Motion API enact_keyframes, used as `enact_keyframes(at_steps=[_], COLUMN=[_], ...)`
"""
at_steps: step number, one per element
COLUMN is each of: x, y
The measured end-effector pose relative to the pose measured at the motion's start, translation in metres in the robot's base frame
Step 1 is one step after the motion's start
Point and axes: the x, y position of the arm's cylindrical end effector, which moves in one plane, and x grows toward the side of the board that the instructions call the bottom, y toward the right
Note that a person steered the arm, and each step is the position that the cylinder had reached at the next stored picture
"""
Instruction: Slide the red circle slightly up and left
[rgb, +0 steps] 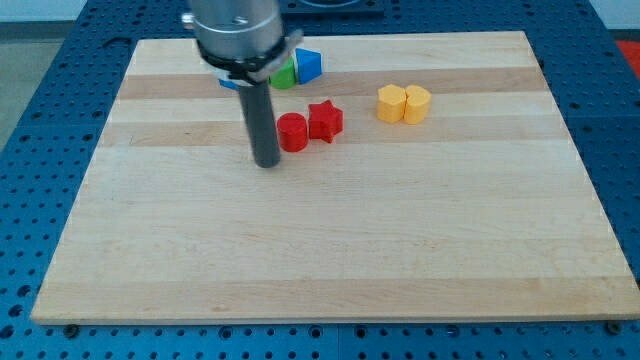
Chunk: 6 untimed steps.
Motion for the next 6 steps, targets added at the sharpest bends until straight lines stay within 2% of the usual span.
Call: enact_keyframes(at_steps=[2, 3, 4, 5, 6], x=[-0.013, -0.034, -0.037, -0.022, -0.023], y=[0.059, 0.054, 0.054, 0.049, 0.02])
